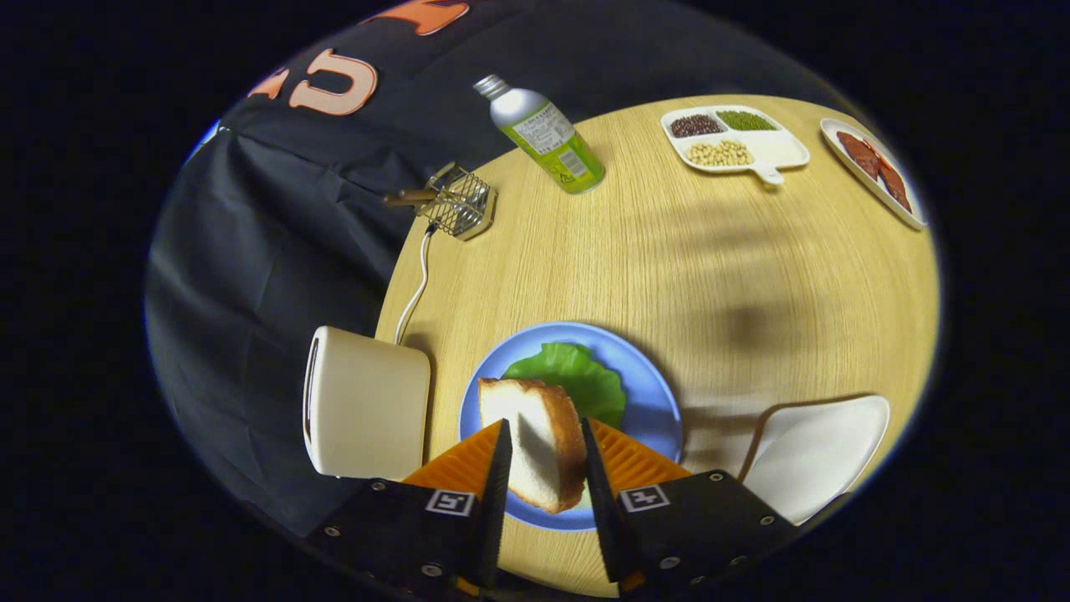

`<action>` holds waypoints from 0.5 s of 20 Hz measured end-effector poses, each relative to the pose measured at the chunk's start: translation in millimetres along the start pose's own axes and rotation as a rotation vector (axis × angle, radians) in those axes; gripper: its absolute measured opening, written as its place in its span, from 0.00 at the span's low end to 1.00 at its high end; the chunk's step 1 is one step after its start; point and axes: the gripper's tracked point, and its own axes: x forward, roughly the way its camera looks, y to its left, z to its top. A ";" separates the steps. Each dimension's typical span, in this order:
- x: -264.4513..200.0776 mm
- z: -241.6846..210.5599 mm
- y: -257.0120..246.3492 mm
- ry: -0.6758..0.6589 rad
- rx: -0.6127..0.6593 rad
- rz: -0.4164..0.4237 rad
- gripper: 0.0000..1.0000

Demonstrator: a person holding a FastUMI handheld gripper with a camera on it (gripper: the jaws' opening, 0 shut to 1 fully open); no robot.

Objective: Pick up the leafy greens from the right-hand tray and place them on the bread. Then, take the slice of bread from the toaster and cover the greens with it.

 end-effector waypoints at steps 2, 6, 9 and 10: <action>-11.0 8.3 2.2 -0.049 -0.014 0.000 0.66; -52.0 44.8 2.8 -0.215 -0.114 -0.063 0.88; -106.5 90.3 15.3 -0.416 -0.178 -0.111 0.89; -128.2 103.5 22.1 -0.481 -0.190 -0.119 0.89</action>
